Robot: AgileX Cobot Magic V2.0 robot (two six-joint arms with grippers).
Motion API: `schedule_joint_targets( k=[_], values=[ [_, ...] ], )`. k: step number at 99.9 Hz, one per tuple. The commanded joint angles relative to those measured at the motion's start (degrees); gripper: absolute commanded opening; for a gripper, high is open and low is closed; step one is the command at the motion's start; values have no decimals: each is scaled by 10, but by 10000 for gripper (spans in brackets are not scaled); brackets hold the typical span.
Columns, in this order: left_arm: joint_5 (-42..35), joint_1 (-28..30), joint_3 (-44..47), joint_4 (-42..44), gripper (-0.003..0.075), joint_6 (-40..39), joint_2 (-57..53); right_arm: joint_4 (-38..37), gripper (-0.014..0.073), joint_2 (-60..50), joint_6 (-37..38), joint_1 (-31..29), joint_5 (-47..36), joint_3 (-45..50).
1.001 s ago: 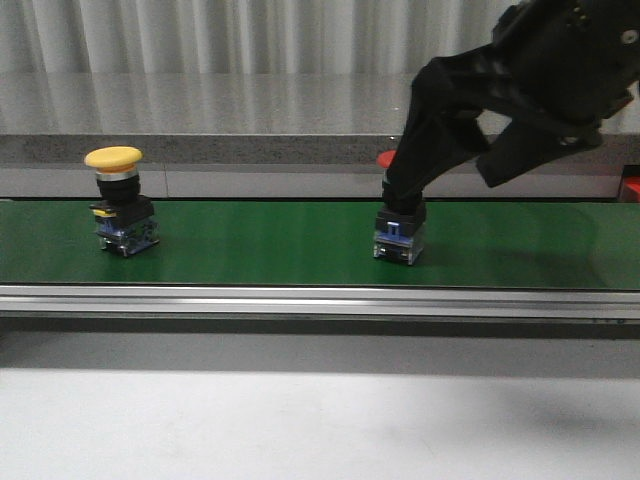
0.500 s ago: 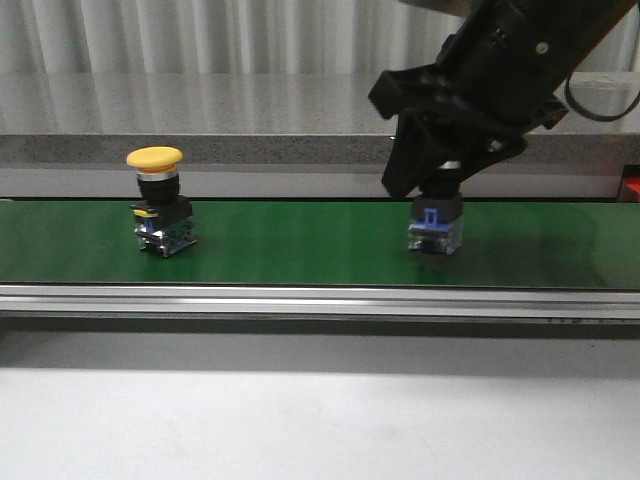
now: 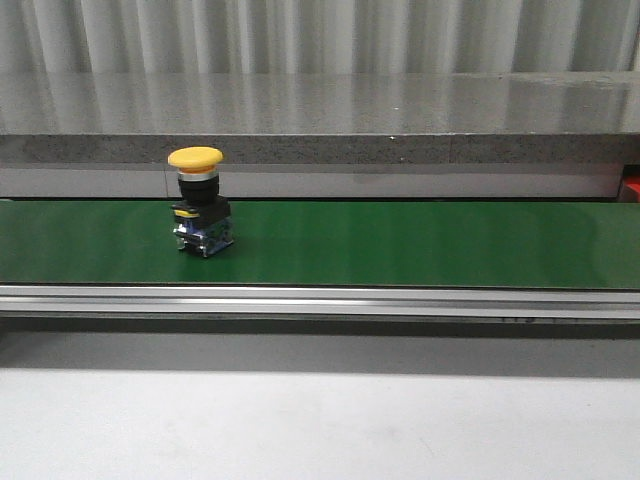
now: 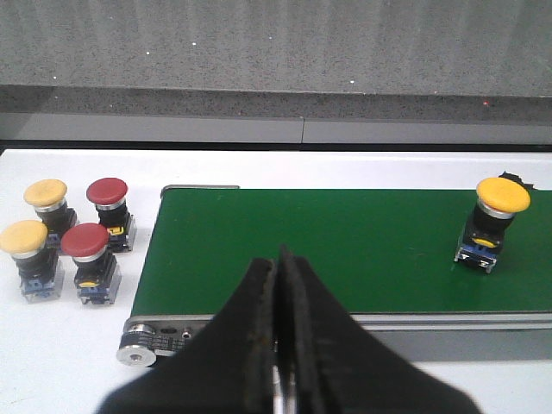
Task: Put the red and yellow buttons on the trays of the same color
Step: 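Carry the red button into the red tray and open the right gripper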
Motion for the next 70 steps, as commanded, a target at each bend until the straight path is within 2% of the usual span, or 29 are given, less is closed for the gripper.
schedule_joint_targets(
  k=[1, 34, 70],
  values=[
    [-49, -3, -17, -3, -20, -3, 5, 7, 99, 4, -3, -37, -76, -20],
    [-49, -3, -17, -3, -20, -3, 5, 7, 99, 107, -3, -92, -188, -25],
    [-49, -3, -17, -3, -20, -3, 5, 7, 99, 189, -3, -94, -193, -70]
  ],
)
